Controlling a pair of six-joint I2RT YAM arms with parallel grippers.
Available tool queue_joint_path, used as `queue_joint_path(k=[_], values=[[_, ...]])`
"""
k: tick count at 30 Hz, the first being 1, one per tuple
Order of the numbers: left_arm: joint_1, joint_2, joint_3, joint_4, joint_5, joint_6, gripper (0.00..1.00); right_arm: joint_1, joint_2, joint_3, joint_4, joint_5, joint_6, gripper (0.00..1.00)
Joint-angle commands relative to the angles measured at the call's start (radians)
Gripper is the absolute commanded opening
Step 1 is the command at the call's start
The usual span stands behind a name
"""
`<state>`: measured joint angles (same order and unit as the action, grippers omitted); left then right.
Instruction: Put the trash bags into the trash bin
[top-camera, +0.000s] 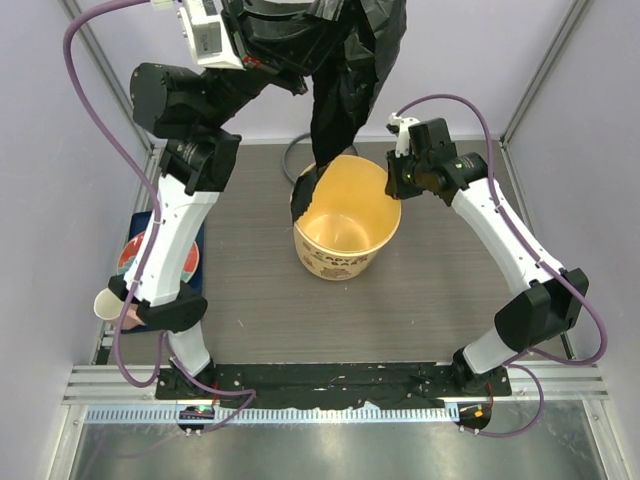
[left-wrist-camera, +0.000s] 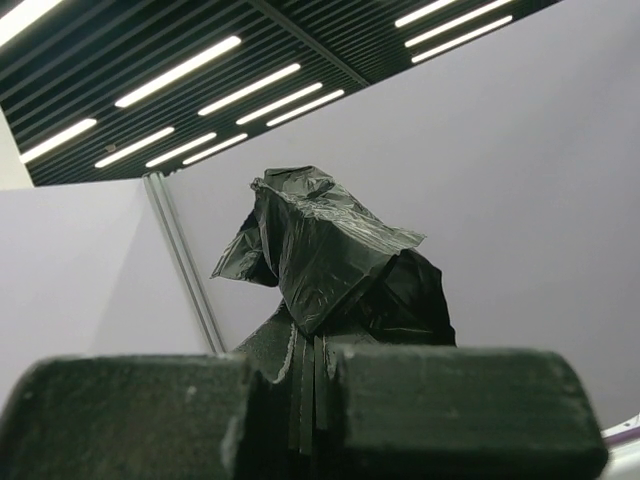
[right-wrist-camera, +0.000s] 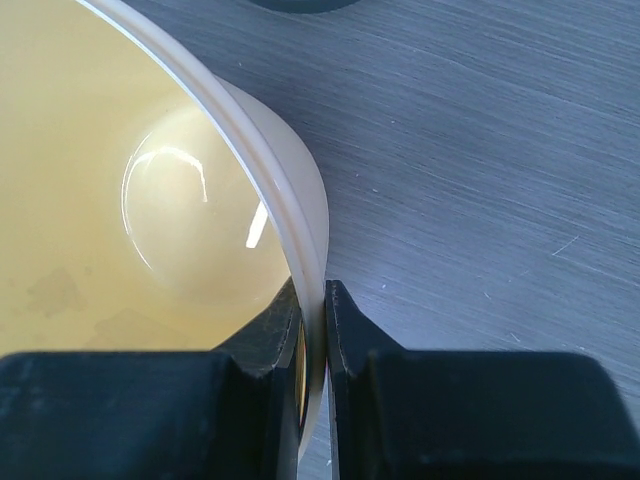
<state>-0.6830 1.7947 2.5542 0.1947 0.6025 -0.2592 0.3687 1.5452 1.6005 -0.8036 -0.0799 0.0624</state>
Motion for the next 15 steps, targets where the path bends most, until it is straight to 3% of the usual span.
queue_joint_path(k=[1, 15], values=[[-0.027, -0.015, 0.031, 0.063, -0.003, -0.006, 0.00, 0.025, -0.016, 0.019, 0.027, 0.009, 0.031, 0.01], [-0.050, 0.042, 0.052, 0.117, -0.058, 0.026, 0.00, 0.096, -0.031, -0.013, -0.002, 0.029, 0.010, 0.01]])
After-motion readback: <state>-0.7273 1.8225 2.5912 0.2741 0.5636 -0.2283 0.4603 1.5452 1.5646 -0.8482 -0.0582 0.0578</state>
